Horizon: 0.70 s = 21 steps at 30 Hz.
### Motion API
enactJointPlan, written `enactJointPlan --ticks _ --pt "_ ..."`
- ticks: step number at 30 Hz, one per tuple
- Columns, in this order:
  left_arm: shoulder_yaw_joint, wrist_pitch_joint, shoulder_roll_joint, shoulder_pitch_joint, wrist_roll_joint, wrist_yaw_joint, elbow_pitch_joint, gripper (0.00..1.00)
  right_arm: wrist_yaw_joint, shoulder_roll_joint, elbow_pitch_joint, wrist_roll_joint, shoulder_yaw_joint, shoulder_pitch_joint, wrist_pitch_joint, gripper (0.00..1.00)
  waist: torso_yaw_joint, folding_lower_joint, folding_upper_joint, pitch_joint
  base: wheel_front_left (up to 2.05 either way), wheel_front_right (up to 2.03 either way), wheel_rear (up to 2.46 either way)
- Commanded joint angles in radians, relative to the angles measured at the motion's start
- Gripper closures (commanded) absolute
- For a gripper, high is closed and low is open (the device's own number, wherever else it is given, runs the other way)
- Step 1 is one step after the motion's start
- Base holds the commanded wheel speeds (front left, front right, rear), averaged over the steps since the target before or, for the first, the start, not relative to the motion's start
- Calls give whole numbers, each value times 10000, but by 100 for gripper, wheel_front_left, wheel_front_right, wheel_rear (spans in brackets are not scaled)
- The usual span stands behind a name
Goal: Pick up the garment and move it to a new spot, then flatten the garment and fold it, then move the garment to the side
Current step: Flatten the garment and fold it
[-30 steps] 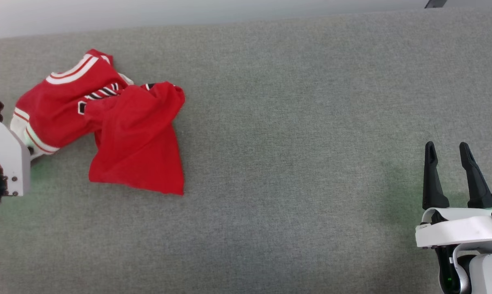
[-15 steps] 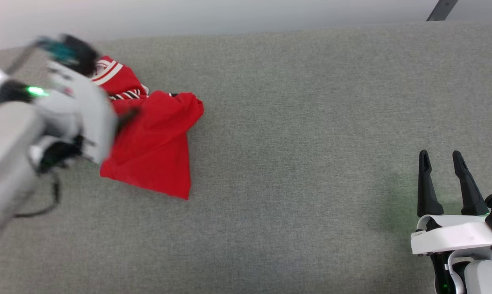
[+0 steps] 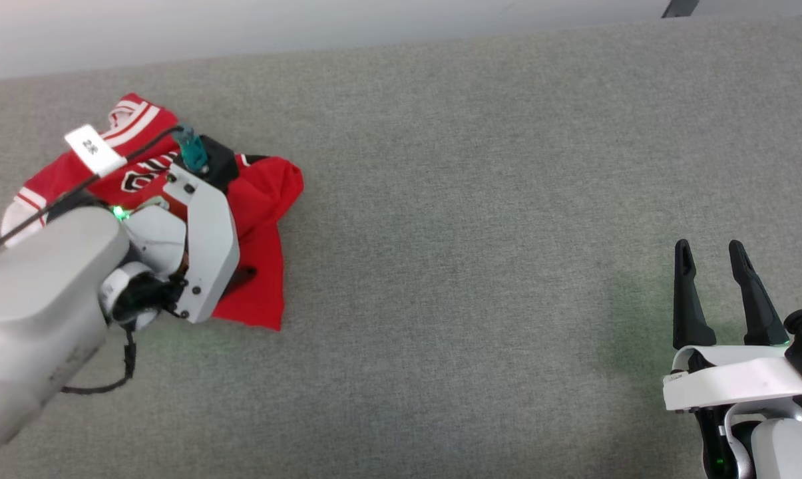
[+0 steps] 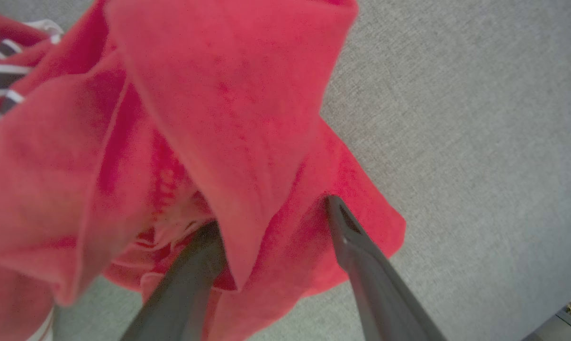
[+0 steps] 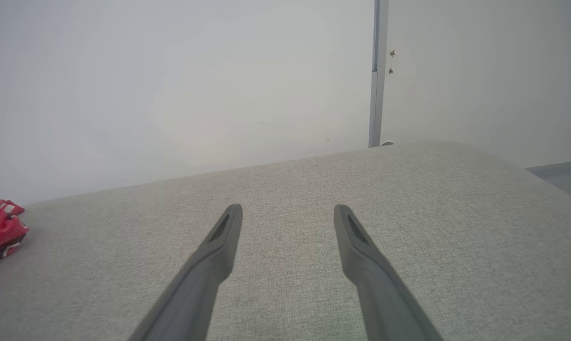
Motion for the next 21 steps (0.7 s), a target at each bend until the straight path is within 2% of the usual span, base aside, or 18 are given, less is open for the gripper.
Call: enactJointPlan --ticks 1,2,3,6,9,15,16,21 --pt "-6 -219 -170 252 14 -50 283 47 -15 7 -9 83 8 -96 -5 0 -84 0 0 70 0 0 0" --pt "18 -337 -263 350 -72 -91 420 77 -15 7 -13 87 -4 -98 -5 0 -86 0 0 70 0 0 0" --pt "41 -432 -322 399 -137 -149 488 100 -15 6 -27 82 -41 -85 -5 0 -67 0 0 73 0 0 0" --pt "221 -877 -405 533 -386 -295 284 100 -15 9 -61 -14 -189 41 -5 0 107 0 0 28 0 0 0" --pt "331 -1217 -299 830 -665 -404 -568 100 -15 9 -45 -112 -289 160 -5 0 435 0 0 -105 0 0 0" --pt "329 -1180 604 1766 -1561 -429 -3793 100 -15 4 -52 -359 -212 270 -5 0 1203 0 0 -333 0 0 0" --pt "329 -1180 604 1766 -1561 -429 -3793 100 -15 4 -52 -359 -212 270 -5 0 1203 0 0 -333 0 0 0" --pt "221 -894 1654 2748 -2249 -199 -6683 100 -15 -82 -74 -527 -170 159 -6 0 1662 0 0 -374 0 0 0"
